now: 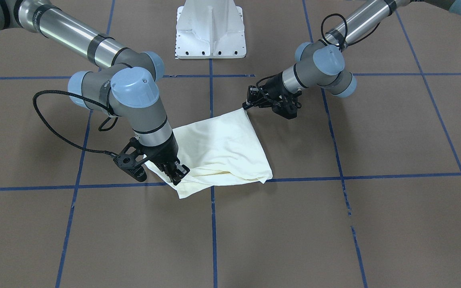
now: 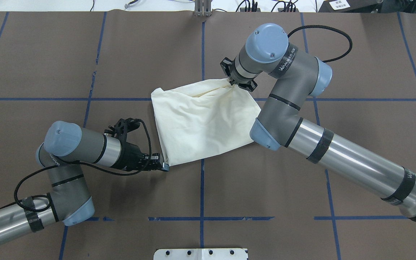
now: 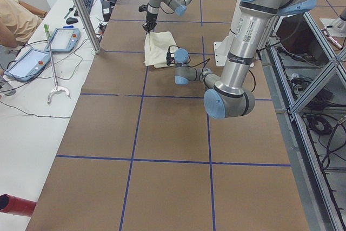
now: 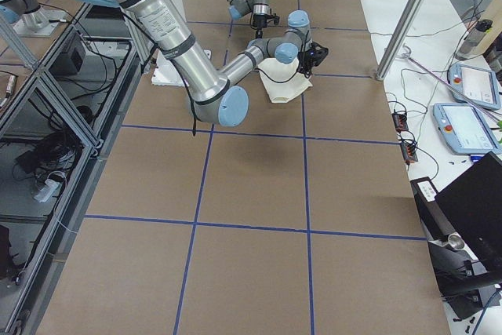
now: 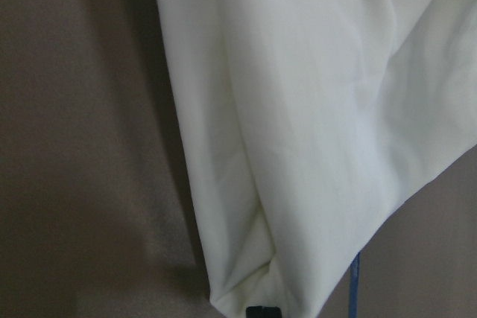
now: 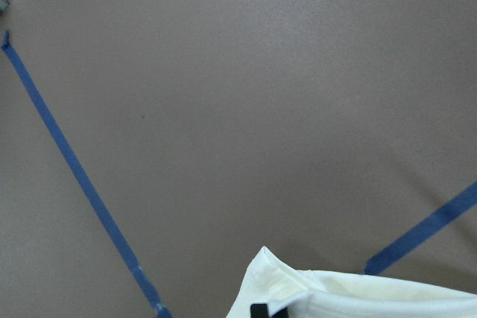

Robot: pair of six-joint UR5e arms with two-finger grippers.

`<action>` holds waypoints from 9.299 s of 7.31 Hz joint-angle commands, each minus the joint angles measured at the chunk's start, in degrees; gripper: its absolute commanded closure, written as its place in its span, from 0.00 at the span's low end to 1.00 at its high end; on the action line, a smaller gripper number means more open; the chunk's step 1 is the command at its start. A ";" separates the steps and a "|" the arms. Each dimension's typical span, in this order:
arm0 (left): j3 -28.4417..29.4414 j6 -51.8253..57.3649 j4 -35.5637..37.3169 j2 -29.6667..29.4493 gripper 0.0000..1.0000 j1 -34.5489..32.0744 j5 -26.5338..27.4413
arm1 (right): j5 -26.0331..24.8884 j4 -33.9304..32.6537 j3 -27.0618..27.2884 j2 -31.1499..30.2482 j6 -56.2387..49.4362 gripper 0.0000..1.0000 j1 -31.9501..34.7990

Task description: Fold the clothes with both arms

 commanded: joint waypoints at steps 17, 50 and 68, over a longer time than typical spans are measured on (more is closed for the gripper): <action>-6.66 -0.50 15.79 1.42 1.00 -5.24 1.93 | 9.04 -0.09 5.73 -6.08 -12.97 0.00 7.12; -24.90 104.62 75.60 32.99 0.00 -62.29 -14.59 | 30.67 -15.03 20.69 -48.90 -96.46 0.00 44.38; -17.06 104.36 66.77 31.50 0.00 -62.29 -18.11 | 32.42 -15.38 20.42 -49.60 -97.43 0.00 44.21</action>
